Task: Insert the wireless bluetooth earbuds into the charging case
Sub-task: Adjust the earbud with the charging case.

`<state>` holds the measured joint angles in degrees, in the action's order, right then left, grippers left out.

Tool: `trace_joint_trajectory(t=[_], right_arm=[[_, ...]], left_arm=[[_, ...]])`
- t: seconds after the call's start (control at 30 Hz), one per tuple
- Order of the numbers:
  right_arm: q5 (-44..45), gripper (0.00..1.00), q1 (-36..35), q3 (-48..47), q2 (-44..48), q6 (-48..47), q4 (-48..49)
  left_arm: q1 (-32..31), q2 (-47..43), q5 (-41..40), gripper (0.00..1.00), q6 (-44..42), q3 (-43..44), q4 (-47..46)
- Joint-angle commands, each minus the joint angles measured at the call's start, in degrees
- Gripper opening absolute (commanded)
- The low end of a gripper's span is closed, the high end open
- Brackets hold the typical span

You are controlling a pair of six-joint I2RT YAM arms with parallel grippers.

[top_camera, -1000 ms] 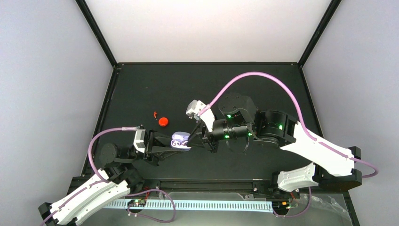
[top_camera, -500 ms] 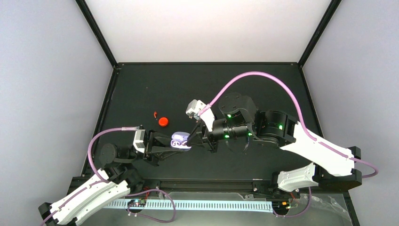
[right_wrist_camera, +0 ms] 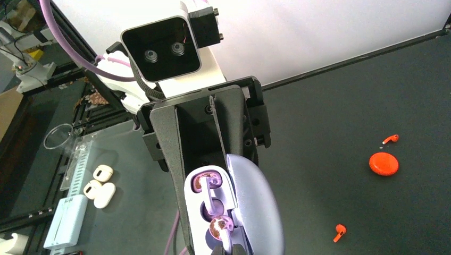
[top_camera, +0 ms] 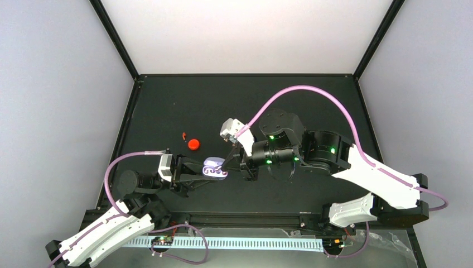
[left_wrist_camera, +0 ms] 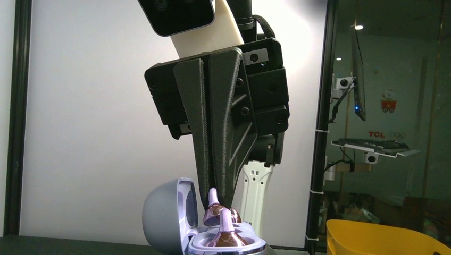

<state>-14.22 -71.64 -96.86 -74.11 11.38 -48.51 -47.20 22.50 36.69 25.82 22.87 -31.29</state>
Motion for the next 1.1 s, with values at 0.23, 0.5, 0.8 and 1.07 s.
trace_joint_trajectory(t=[0.23, 0.5, 0.8, 1.07], right_arm=[[0.59, 0.01, 0.19, -2.99, -0.60, -6.44, -6.77], [0.59, 0.01, 0.19, -3.90, -0.60, -10.00, -8.78], [0.63, 0.01, -0.10, -4.22, -1.03, -11.47, -10.16], [1.71, 0.01, -0.60, -3.99, -1.48, -11.39, -9.43]], left_arm=[[0.18, -1.15, 0.84, 0.02, 0.32, 0.42, -2.11], [0.18, -1.03, 0.49, 0.01, -0.03, 0.51, -2.73], [0.18, -0.37, 0.89, 0.02, 0.15, 0.99, -3.54], [0.18, 0.60, 1.96, 0.02, 0.34, 1.87, -3.99]])
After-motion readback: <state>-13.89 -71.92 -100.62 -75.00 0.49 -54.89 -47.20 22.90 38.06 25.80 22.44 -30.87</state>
